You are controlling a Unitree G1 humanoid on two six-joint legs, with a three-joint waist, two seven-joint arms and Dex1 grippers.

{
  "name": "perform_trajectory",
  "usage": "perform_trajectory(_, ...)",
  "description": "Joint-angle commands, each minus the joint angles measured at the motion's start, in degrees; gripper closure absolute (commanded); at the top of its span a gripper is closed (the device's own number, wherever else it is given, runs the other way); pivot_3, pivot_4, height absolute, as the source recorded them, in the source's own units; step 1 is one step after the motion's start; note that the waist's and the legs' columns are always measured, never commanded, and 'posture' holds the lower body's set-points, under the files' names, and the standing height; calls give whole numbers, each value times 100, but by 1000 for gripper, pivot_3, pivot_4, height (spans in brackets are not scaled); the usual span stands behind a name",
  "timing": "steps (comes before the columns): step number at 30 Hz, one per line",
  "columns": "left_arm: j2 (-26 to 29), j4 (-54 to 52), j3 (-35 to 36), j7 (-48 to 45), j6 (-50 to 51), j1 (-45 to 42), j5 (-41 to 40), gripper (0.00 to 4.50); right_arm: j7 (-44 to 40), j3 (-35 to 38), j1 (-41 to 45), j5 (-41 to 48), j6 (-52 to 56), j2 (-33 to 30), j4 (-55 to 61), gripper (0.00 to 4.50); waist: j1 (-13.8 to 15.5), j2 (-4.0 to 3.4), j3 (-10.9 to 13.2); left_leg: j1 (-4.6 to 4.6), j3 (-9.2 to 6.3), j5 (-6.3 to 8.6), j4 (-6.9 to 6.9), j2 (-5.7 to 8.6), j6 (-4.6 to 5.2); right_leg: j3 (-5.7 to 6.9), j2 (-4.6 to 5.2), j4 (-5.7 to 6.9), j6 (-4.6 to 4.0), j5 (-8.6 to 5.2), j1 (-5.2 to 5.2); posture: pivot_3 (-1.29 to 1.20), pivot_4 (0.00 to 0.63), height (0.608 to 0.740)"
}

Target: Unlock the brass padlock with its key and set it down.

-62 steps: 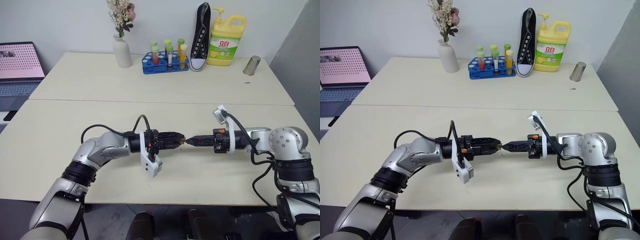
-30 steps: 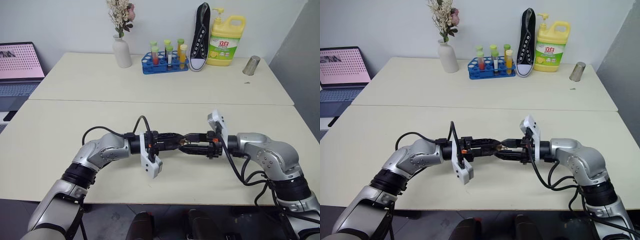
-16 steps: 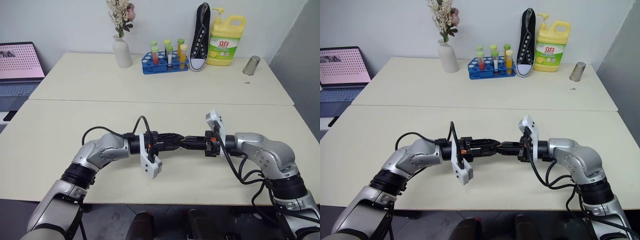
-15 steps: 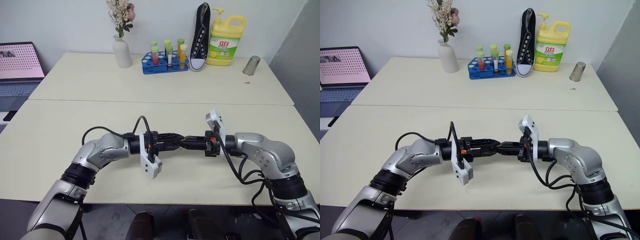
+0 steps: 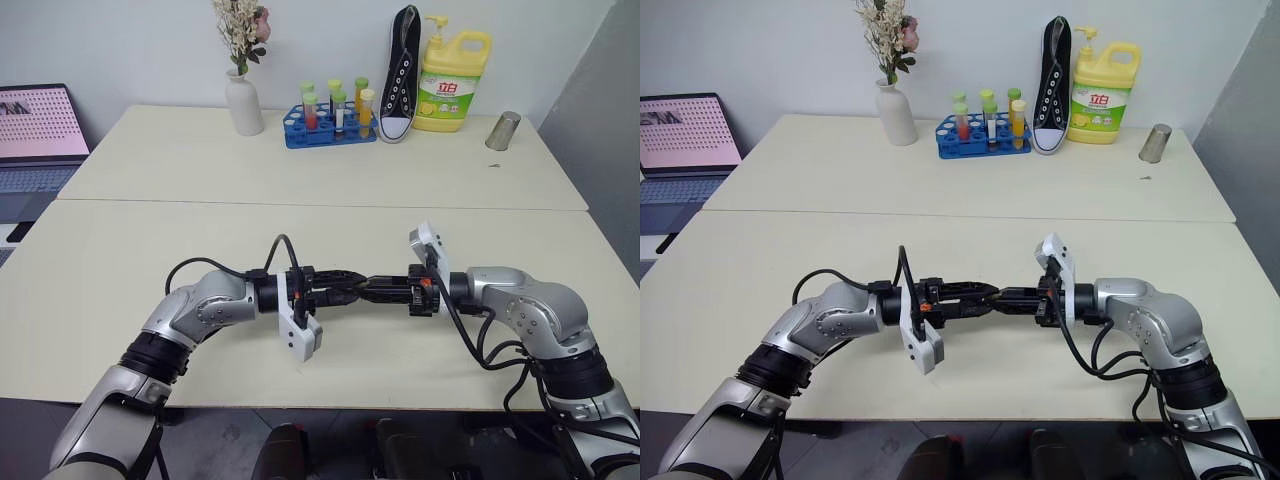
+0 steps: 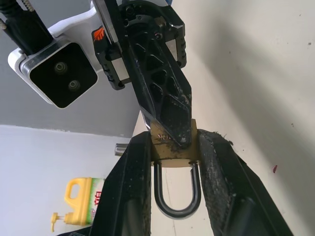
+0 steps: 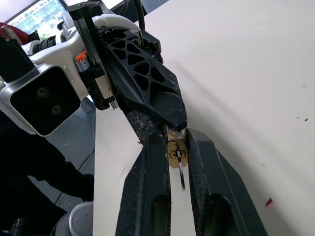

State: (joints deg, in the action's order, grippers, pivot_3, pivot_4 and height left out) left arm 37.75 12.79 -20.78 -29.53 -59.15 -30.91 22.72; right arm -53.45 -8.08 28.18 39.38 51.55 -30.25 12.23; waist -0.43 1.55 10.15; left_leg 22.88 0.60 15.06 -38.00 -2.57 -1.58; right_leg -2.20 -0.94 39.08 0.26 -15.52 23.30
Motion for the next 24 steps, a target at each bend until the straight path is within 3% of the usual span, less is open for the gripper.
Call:
perform_trajectory(1, 182, -532, -23, -236, 162, 191, -615, 1968, -67, 119, 95, 2, -113, -45, 45, 4365, -5, 0, 0, 0, 0, 0, 0, -1, 0, 0, 0, 0, 0, 0, 0, 0, 150, 740)
perform_trajectory(5, 291, -1153, 80, -476, 720, 571, -1170, 662, -91, 79, 90, -121, -200, -109, -19, 4365, -4, 0, 0, -1, 0, 0, 0, -1, 0, 0, 0, 0, 0, 0, 0, 0, 150, 740)
perform_trajectory(9, 251, -1857, 335, -660, 2049, 953, -2024, 636, -151, 35, 82, -257, -306, -189, -74, 4365, -7, 0, 0, -1, -2, 0, -1, -1, 0, 0, 0, 0, 0, 0, 0, 0, 150, 740)
perform_trajectory(12, 193, -2216, 563, -795, 3106, 1135, -2850, 1237, -208, 25, 65, -294, -332, -229, -63, 4365, -12, 0, 0, -1, -5, 0, -1, -2, 0, 3, -1, 2, 0, -1, 0, 0, 150, 740)
perform_trajectory(17, 127, -2512, 894, -1156, 5086, 1091, -4168, 2833, -305, 17, 43, -310, -364, -297, 13, 4365, -30, 0, 0, -1, -7, 0, -2, 0, 0, 4, -3, 1, 1, -1, -1, 0, 150, 740)
perform_trajectory(22, -4, -2307, 1003, -1730, 6479, 974, -4974, 4457, -402, 47, 41, -226, -316, -314, 167, 4365, -60, 0, 0, 0, -9, 0, -1, 1, 0, 4, -13, 0, 2, -2, -1, 0, 150, 740)
perform_trajectory(24, -140, -2230, 1002, -1875, 6814, 908, -5110, 4500, -436, 59, 44, -179, -285, -315, 234, 4365, -61, 0, 1, 0, -11, 0, -2, 3, 0, 4, -23, 0, 2, -2, -1, 0, 150, 740)
